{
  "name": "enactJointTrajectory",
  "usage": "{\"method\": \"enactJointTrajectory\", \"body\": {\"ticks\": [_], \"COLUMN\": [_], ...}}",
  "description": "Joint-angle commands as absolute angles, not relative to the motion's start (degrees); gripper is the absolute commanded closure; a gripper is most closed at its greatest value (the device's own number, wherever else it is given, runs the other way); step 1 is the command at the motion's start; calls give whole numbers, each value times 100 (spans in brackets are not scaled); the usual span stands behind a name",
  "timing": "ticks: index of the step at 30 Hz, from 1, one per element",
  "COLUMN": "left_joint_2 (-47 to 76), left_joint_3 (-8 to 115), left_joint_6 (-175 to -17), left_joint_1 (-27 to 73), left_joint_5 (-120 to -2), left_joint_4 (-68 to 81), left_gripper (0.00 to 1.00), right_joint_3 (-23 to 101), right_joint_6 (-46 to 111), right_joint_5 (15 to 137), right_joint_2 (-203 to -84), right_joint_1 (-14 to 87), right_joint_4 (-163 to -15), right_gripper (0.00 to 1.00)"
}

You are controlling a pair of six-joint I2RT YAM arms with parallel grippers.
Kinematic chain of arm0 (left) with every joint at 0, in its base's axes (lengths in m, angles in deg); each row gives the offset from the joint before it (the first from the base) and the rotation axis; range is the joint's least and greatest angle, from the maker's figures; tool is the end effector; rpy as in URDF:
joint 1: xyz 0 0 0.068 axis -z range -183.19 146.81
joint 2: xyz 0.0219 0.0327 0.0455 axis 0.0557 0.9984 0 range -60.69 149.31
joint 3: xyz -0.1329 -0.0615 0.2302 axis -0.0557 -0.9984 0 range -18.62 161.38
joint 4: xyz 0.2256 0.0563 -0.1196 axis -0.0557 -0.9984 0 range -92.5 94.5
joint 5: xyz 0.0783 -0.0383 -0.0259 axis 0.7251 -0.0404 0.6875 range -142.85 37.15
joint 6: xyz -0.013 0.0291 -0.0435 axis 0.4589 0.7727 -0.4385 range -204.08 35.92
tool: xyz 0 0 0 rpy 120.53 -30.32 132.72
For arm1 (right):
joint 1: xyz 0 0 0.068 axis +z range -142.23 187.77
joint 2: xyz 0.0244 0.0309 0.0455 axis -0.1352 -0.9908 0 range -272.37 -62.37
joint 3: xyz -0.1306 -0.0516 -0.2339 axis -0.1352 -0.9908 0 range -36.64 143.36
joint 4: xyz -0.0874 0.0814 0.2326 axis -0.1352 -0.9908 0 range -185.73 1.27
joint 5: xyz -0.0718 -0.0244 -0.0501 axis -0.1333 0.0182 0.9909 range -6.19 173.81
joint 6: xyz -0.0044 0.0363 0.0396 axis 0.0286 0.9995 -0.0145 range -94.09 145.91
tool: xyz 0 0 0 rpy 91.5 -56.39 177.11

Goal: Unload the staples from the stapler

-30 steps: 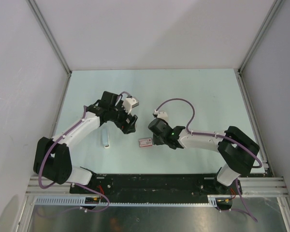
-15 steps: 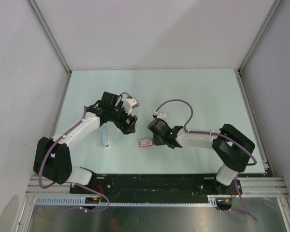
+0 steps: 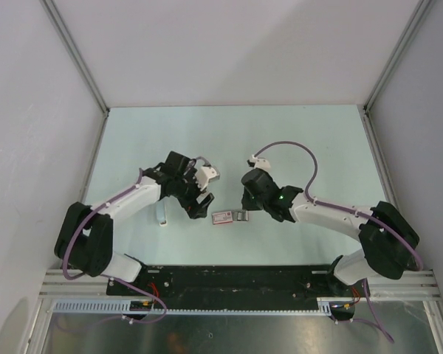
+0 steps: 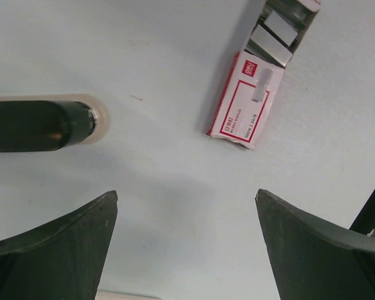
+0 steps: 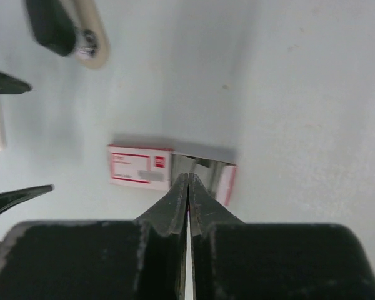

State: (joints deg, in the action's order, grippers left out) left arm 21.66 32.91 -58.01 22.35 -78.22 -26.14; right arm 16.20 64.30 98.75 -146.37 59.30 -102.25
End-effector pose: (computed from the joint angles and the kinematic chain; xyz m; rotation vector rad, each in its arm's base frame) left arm 0.2431 -0.1332 0.2079 1.2588 2.2635 -0.5789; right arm 0.2001 0.2371 0.2244 -0.1421 2.3637 0.4780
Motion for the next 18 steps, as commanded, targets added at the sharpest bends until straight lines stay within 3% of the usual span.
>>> {"method": "enactJointTrajectory", "body": {"ticks": [1,5,18], "left_joint_2": [2336,2511,3013], "left_joint_3": [3092,2988,3034], "left_joint_6": [-5450,-5430,-5484], "left_joint_1": [2502,2710,2960], "left_joint_5": [-7645,-7379,-6804], "left_joint_4": [-2395,-2144,-1721], "left_gripper": [3,3,4], "right_joint_3": [1125,454,-535], "right_joint_6": [6502,6719,7247], "right_joint_5": [9658,9068,7420], "right_joint_2": [-14494,-14267,-14456], "right_joint_1": [5631,5236,4420], "right_joint_4": [-10411,-9938,-8085], "right_gripper": [94,84,84]}}
